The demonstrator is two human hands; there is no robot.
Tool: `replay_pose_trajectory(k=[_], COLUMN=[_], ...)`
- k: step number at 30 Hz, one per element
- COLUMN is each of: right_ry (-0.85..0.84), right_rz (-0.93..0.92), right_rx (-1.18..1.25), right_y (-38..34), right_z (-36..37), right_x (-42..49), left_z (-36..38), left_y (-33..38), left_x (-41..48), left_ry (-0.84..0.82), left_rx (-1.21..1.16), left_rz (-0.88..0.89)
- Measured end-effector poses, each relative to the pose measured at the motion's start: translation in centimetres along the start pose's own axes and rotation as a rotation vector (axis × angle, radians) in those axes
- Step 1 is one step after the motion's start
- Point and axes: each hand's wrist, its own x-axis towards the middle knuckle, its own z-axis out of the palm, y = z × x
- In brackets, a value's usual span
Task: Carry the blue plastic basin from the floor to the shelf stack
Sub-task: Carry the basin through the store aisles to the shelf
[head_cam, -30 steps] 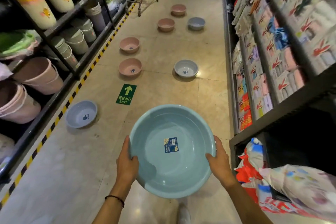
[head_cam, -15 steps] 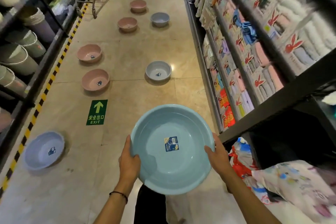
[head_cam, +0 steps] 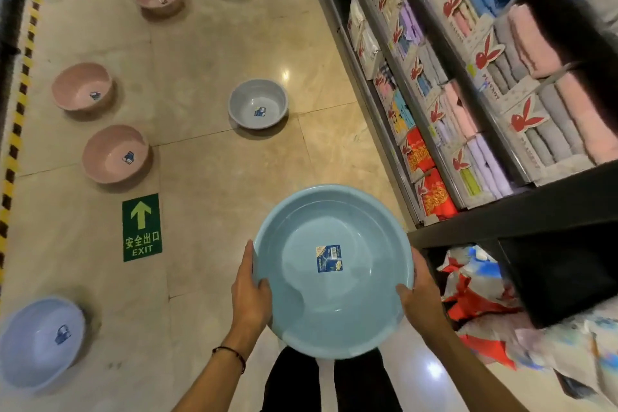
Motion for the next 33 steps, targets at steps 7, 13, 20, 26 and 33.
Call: replay_pose_trajectory(k=[7, 13, 20, 26, 33], right_ry=[0.009, -0.028, -0.069, -0.097, -0.126], right_rz=[0.087, 0.098, 0.095, 0.104, 0.147], right_rx=[-0.071, -0.104, -0.151, -0.283, -0.272], right_y=[14.0, 25.0, 36.1, 44.8, 49.5], right_z=[3.5, 7.4, 11.3, 13.4, 15.7], right_x=[10.9, 19.0, 26.6, 30.6, 32.6], left_z=[9.5, 16.8, 24.1, 28.2, 30.0], left_y=[-9.1, -18.6, -27.8, -34.0, -38.4], left_x=[9.5, 17.6, 25.9, 30.2, 33.0], left_ry=[-0.003, 0.004, 0.031, 0.069, 0.070], left_rx=[0.069, 0.153, 0.170, 0.194, 0.190], left_rz=[-0.085, -0.145, -0.158, -0.160, -0.198])
